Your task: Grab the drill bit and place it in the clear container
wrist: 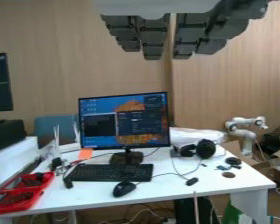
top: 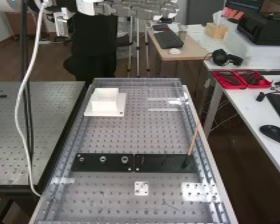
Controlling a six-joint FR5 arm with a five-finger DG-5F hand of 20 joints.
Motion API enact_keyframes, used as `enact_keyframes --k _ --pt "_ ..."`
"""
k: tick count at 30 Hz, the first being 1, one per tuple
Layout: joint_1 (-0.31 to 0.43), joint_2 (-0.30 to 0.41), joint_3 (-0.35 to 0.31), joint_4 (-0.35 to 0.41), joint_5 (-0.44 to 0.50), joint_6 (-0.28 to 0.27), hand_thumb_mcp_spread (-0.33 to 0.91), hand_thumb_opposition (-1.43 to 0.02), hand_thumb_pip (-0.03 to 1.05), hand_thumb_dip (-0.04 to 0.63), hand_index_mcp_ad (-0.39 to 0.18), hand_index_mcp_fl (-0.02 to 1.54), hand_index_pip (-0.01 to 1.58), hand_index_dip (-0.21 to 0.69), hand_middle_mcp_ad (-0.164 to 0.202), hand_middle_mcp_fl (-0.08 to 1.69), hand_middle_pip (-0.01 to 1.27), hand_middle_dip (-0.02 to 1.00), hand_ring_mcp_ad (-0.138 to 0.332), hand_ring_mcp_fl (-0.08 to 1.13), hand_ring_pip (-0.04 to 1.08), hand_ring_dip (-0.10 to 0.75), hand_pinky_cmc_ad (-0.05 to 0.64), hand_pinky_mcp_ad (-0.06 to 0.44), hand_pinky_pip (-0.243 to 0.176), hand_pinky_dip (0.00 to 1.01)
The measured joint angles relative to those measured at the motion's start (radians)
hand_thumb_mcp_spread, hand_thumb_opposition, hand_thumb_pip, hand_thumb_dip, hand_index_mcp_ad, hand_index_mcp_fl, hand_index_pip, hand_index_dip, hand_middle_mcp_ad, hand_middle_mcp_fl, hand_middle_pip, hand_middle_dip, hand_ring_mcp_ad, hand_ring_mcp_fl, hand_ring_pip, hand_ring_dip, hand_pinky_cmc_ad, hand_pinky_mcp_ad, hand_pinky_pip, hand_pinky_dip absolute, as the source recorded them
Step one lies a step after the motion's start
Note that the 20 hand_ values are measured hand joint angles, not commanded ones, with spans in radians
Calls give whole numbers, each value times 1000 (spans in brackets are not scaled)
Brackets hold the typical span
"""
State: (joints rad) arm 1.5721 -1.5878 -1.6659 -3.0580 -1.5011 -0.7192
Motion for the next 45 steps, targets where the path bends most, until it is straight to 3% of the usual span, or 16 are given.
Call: enact_keyframes --k 3,5,8,10,14,19,26,34,45 --pt "0 -2 -25 33 8 2 12 0 -7 14 45 -10 9 7 75 23 19 24 122 14 14 14 42 49 -12 17" --pt "-1 -5 -42 52 12 6 59 -91 63 16 45 -10 9 7 75 16 38 24 120 16 24 14 44 37 -12 44" --pt "-1 -10 -61 73 16 10 110 -312 113 12 45 -10 23 7 75 17 86 24 119 16 49 12 89 56 -12 154" --pt "-2 -14 -75 88 18 12 119 -443 127 12 44 -9 45 12 75 12 106 24 138 14 63 12 155 72 -37 222" --pt "-4 -24 -117 142 27 21 138 -569 143 16 52 24 58 16 87 12 124 28 164 17 87 9 220 103 -59 279" --pt "-10 -37 -163 209 46 40 152 -620 180 14 70 24 84 66 124 12 140 24 197 24 87 7 251 131 -75 330" --pt "-21 -83 -206 280 74 91 185 -632 239 16 68 73 82 138 122 14 145 28 197 28 80 5 271 138 -93 339" --pt "-34 -149 -216 305 98 124 213 -648 339 16 68 105 87 202 122 23 145 28 204 26 87 5 274 140 -105 367" --pt "-60 -236 -202 344 142 130 274 -695 468 49 54 141 80 209 126 40 147 37 204 24 87 9 272 140 -105 367"
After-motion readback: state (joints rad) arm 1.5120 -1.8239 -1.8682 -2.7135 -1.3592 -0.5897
